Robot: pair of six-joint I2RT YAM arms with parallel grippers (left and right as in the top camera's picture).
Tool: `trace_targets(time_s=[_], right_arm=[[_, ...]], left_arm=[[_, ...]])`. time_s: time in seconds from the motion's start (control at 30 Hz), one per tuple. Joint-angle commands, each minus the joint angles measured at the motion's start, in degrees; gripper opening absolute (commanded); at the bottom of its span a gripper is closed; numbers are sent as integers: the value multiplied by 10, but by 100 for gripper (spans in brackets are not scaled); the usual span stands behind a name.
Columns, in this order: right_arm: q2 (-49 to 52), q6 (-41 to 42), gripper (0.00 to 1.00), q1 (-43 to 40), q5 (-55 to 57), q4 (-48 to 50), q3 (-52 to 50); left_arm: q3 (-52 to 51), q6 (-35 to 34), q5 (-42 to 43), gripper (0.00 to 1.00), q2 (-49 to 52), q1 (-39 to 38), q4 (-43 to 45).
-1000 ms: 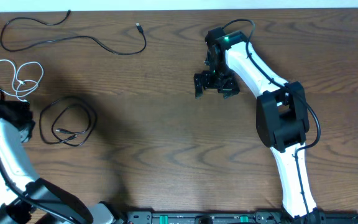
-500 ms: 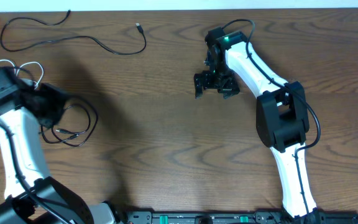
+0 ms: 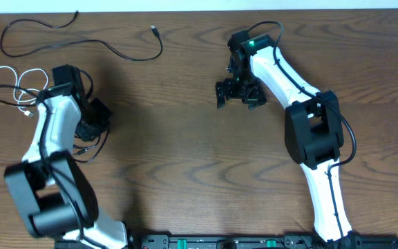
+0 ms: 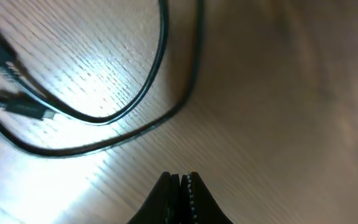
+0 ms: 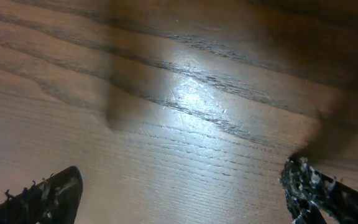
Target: Untangle cables
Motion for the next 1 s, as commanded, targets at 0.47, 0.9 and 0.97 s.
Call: trace_targets(time_s=[0.47,0.9,0.97], right_arm=[[5,3,99,6,-5,3,-3],[4,3,99,6,-5,3,-3],[4,3,99,6,-5,3,-3]], left_arm=[[-8,16,-16,7,110,-1,32],[-8,-54,-134,8,112,32,40],[-8,-53,-134,8,112,38,40]])
